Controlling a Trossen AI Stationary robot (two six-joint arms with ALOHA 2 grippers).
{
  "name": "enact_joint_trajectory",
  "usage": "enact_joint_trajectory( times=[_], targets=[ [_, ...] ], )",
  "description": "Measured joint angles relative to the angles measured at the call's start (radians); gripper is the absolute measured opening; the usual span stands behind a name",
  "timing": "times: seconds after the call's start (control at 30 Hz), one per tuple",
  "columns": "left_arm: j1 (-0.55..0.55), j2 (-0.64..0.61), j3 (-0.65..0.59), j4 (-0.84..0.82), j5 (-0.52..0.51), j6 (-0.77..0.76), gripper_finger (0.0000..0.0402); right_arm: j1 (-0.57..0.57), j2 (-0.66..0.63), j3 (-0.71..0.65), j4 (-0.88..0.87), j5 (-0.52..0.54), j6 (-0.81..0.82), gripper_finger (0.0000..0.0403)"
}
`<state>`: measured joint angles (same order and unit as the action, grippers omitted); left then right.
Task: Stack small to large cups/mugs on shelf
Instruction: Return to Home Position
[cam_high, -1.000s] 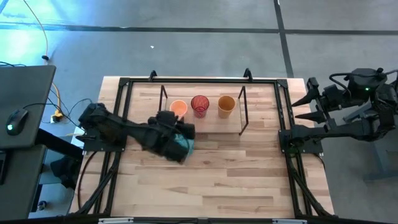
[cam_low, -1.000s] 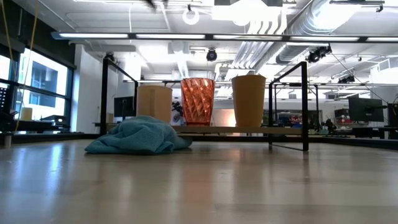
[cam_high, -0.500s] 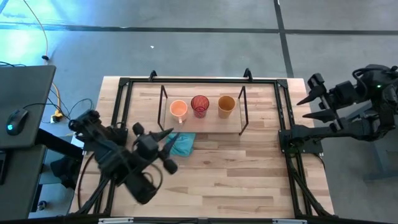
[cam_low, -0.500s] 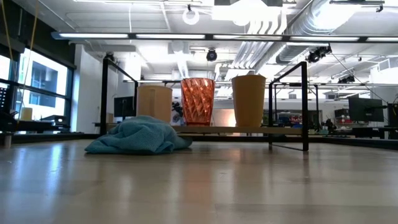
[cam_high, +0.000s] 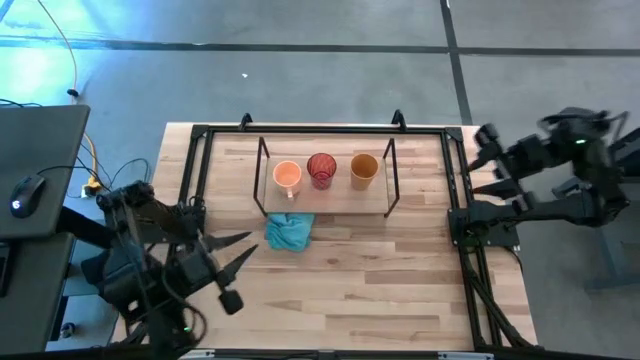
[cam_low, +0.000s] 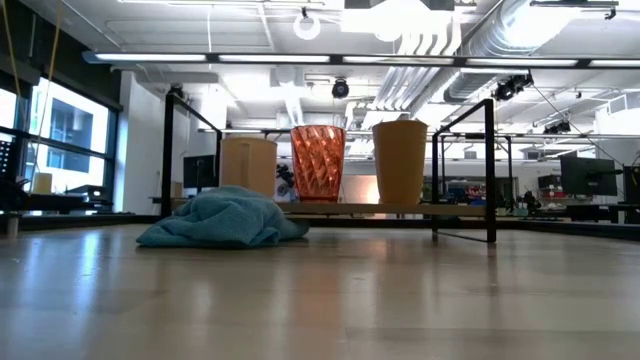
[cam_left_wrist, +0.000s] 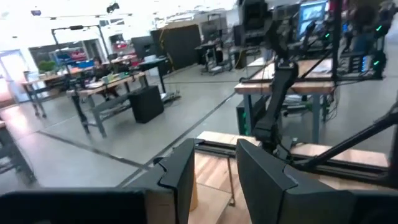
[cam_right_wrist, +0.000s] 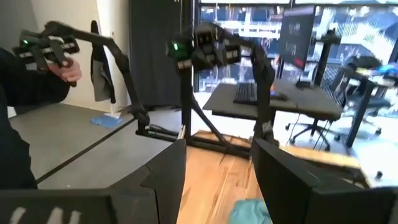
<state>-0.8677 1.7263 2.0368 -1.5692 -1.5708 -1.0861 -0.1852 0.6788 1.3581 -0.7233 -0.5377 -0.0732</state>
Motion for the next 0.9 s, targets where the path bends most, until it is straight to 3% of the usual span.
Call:
enact_joint_trajectory(
  times=[0.33,0.9],
  targets=[
    [-0.044,-0.056,-0.016,-0.002,-0.001,0.015,0.0108,0.0,-0.006,-0.323,0.408,-0.129,0.115,0.0177],
    [-0.042,-0.055,-0.017,0.01,0.0,-0.037,0.0108,0.0,-0.053,-0.305,0.487,-0.108,0.143,0.0177]
  ],
)
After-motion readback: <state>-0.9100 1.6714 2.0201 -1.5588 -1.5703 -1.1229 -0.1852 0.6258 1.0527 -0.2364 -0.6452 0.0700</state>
